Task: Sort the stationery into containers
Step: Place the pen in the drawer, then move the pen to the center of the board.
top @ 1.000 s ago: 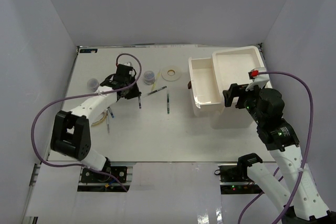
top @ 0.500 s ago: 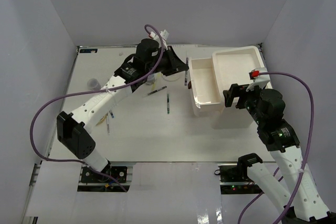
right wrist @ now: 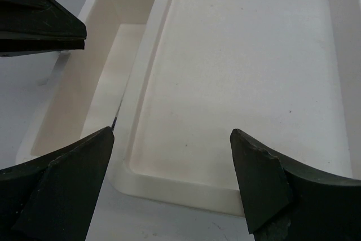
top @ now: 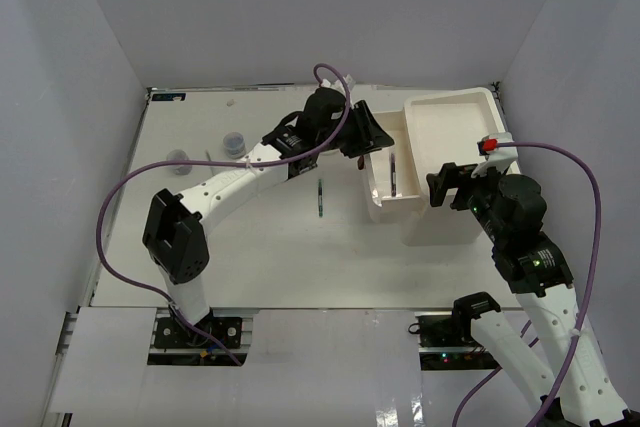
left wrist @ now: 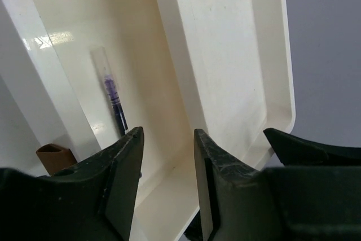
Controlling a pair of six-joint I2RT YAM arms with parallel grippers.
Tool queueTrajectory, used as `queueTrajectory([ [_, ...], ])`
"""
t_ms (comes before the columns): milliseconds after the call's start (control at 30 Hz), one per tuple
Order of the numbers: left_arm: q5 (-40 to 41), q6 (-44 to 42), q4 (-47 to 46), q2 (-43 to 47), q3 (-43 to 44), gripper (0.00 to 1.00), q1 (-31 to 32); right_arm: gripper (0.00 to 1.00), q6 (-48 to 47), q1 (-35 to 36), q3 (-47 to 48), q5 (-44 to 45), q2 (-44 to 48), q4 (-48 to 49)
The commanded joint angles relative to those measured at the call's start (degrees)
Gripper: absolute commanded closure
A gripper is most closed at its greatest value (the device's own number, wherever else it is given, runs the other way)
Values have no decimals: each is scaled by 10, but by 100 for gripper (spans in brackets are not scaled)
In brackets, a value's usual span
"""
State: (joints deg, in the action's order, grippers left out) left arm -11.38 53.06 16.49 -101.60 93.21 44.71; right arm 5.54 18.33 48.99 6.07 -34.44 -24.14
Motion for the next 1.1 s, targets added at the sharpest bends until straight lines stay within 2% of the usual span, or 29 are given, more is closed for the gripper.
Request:
queueTrajectory([
  [0,20,-2,-19,14,28,47,0,10,-3,-2,-3,9,9,3],
  [133,56,-43,5,34,32,37,-1,10,-5,-2,-5,9,8,4],
  [233,100,-95,63,67,26,36,-2,10,-9,-2,-3,8,9,3],
  [367,227,-153,138,125,-5,34,-9,10,-11,-2,-5,10,8,4],
  [533,323,-188,252,177,-47,24,-25,10,-12,-2,-7,9,4,4],
  [633,320,-186,264,187,-94,18,-36,10,-12,-2,-7,9,3,5],
  [767,290,-167,258,159,-147,12,-38,10,-10,-2,-8,3,2,5],
  [1067,296,-144,202,32,-151,13,-38,10,-9,-2,-21,1,10,5],
])
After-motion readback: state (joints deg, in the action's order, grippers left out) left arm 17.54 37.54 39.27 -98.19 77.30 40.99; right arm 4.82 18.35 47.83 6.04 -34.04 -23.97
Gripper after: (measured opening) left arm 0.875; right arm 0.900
